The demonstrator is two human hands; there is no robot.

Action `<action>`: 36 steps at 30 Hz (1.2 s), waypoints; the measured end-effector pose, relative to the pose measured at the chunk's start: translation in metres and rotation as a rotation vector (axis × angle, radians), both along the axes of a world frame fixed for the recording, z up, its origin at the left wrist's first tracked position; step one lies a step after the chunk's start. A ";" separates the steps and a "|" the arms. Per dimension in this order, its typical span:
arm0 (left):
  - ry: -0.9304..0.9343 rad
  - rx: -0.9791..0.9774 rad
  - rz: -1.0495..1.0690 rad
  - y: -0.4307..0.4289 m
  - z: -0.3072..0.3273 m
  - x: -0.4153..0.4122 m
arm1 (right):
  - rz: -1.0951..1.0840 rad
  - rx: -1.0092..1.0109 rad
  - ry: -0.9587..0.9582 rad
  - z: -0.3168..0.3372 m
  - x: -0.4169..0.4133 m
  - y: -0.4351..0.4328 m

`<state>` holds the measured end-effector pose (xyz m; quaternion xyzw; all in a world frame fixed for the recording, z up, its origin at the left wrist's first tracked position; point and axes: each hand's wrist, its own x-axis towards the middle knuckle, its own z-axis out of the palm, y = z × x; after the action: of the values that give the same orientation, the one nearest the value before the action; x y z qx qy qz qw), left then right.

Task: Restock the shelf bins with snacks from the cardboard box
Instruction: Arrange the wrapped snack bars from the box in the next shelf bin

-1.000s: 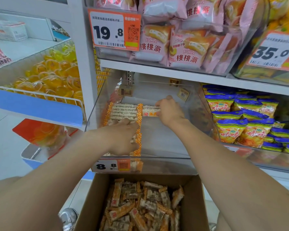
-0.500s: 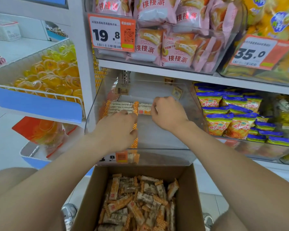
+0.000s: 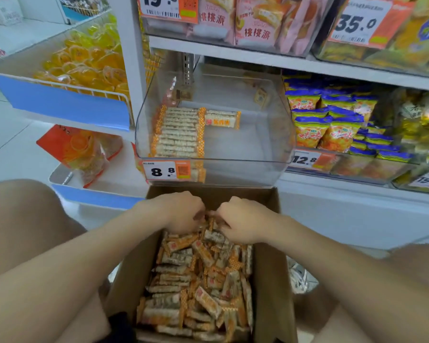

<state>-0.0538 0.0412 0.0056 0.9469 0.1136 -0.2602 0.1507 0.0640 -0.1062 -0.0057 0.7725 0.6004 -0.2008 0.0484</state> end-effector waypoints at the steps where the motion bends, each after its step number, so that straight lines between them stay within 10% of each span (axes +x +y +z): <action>1: 0.012 0.016 0.016 0.004 -0.015 0.005 | -0.026 -0.047 -0.006 -0.012 0.001 0.000; 15: 0.119 -0.072 0.381 0.046 -0.215 0.005 | -0.357 -0.171 0.305 -0.182 0.008 0.014; 26: -0.089 -0.055 0.507 0.030 -0.260 -0.012 | -0.075 -0.614 0.087 -0.245 -0.030 0.019; 36: -0.001 -0.179 0.614 0.038 -0.275 0.000 | -0.430 0.062 0.390 -0.237 -0.026 0.018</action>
<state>-0.0538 0.0790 -0.2691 0.8514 0.3709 -0.2112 0.3049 0.0378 -0.0880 -0.2425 0.8300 0.4269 -0.3325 -0.1352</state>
